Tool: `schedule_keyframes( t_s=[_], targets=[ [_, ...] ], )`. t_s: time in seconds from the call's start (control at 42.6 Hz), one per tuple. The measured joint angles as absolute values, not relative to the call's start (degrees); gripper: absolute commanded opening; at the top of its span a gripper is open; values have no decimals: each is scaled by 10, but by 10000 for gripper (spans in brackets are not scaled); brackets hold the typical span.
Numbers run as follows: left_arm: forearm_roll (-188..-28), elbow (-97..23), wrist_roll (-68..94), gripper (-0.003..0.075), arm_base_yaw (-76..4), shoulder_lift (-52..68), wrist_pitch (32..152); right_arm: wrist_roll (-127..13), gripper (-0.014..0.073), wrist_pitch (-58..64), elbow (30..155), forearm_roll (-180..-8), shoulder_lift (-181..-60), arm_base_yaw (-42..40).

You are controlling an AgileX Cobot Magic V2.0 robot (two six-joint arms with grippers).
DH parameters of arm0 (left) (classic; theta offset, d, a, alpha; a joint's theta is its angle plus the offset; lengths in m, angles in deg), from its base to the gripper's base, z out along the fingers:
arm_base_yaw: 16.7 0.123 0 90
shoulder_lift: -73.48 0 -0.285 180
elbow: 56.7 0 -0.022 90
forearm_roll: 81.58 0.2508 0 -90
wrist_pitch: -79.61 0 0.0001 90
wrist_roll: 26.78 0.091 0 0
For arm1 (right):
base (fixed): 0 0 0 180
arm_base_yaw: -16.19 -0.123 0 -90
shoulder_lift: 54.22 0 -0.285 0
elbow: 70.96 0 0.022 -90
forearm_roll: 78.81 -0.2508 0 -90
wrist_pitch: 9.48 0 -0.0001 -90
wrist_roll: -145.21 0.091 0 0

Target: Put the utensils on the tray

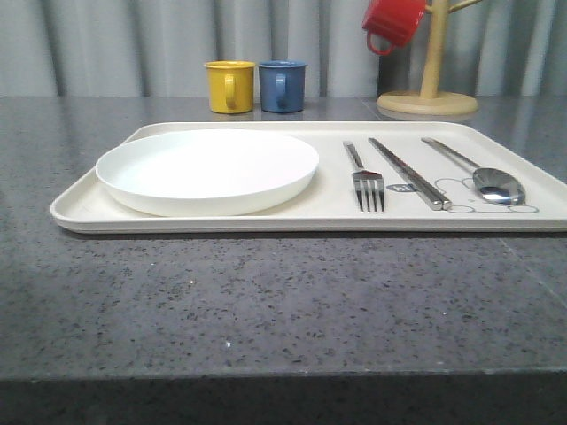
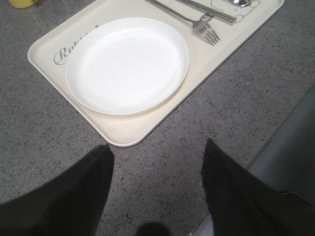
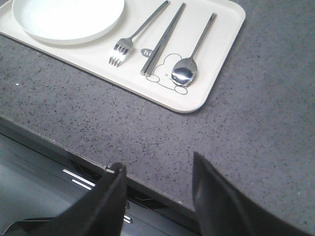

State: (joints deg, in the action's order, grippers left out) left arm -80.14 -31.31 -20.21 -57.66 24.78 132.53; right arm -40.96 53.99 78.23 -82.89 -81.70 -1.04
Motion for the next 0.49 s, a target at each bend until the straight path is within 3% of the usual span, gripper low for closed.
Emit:
schedule_keyframes(
  t_s=[0.094, 0.305, 0.352, 0.493],
  targets=[
    [-801, -313, -202, 350, -577, 248, 1321, -410, 239, 540, 782, -829, -814, -10],
    [-801, -310, -202, 37, -577, 248, 1318, -411, -66, 539, 782, -829, -814, -10],
    [-801, -308, -202, -22, -577, 248, 1318, -411, -63, 539, 782, -829, -814, -10],
    [-801, -307, -202, -20, -577, 248, 1317, -411, -67, 535, 782, -829, -814, -10]
  ],
)
